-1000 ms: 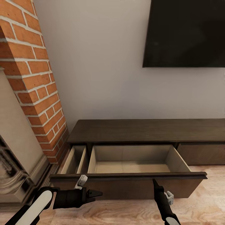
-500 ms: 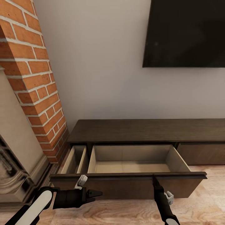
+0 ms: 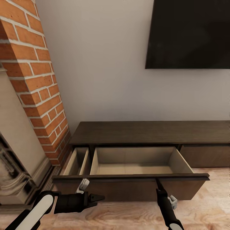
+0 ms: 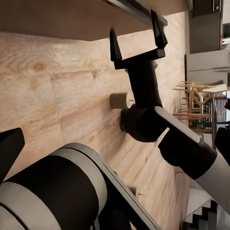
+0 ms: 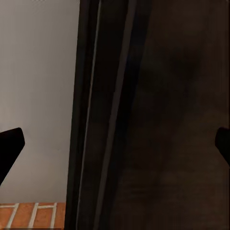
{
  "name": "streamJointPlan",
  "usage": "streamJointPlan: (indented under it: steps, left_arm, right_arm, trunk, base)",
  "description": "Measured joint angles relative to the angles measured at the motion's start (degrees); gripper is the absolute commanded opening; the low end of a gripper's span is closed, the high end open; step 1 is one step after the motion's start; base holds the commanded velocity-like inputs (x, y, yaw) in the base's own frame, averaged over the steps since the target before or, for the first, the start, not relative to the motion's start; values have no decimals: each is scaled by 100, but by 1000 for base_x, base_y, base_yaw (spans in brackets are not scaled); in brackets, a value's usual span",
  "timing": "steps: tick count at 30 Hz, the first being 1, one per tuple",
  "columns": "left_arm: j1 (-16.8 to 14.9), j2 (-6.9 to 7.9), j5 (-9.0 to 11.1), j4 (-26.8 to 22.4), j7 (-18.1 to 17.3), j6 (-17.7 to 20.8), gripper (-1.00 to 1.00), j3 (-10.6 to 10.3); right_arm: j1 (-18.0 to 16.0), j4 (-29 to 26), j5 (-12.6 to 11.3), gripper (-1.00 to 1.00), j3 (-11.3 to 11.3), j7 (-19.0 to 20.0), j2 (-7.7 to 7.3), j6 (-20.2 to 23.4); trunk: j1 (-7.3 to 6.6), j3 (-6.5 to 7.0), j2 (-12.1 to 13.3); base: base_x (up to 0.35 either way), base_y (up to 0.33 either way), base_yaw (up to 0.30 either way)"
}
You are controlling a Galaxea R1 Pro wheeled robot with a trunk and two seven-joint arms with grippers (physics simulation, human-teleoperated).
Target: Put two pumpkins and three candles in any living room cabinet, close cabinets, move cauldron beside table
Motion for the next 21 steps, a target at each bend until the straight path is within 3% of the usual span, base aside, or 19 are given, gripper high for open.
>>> streamJointPlan:
  steps: [11, 16, 21]
  left_arm:
    - [0, -2, -1, 0, 0, 0, 100, 0]
    - [0, -4, -2, 0, 1, 0, 100, 3]
    - [0, 10, 3, -4, 0, 0, 100, 67]
  right_arm:
    - [0, 0, -9, 100, 2, -2, -3, 24]
    - [0, 0, -15, 100, 2, -14, -1, 69]
    - [0, 7, -3, 100, 4, -220, 0, 649]
  trunk:
    - [0, 0, 0]
    - [-1, 0, 0]
    - [-2, 0, 0]
  base:
    - [-208, 0, 0]
    - [-81, 0, 0]
    - [-9, 0, 0]
